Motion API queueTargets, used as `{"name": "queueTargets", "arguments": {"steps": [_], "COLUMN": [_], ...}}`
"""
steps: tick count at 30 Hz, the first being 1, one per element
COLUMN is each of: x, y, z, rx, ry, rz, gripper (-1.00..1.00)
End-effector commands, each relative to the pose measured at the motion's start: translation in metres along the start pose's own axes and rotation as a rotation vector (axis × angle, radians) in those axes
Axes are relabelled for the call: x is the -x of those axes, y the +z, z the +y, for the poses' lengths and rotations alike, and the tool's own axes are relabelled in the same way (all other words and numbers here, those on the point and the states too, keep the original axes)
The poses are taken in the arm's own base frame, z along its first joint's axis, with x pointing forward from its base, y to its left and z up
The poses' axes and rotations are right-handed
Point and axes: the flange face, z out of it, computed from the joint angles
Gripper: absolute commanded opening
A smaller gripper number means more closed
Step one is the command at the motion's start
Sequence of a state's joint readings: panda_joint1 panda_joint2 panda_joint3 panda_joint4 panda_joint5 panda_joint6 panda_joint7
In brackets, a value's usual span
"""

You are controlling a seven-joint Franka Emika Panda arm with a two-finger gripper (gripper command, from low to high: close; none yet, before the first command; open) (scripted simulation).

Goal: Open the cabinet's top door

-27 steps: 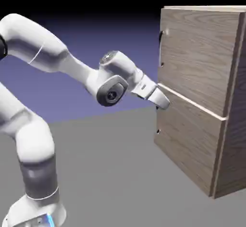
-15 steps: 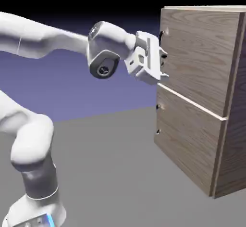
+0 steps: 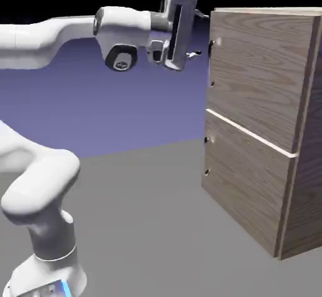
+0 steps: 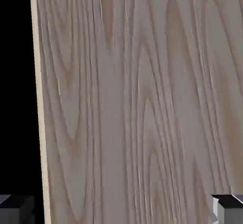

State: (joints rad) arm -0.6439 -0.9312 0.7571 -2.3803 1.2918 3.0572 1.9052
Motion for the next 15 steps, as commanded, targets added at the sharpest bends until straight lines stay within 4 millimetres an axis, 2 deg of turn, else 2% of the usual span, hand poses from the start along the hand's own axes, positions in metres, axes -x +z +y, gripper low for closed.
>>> {"name": "queueTargets", "arguments": {"steps": [1, 8, 15], "x": [0.004, 0.02, 0.011], "y": [0.0, 0.009, 0.038], "z": [0.006, 0.06, 0.126], "rx": [-0.006, -0.01, 0.027], "ry": [0.058, 0.46, 0.86], "rz": [-0.013, -0.091, -0.125], "gripper": [0.0, 0.0, 0.0]}}
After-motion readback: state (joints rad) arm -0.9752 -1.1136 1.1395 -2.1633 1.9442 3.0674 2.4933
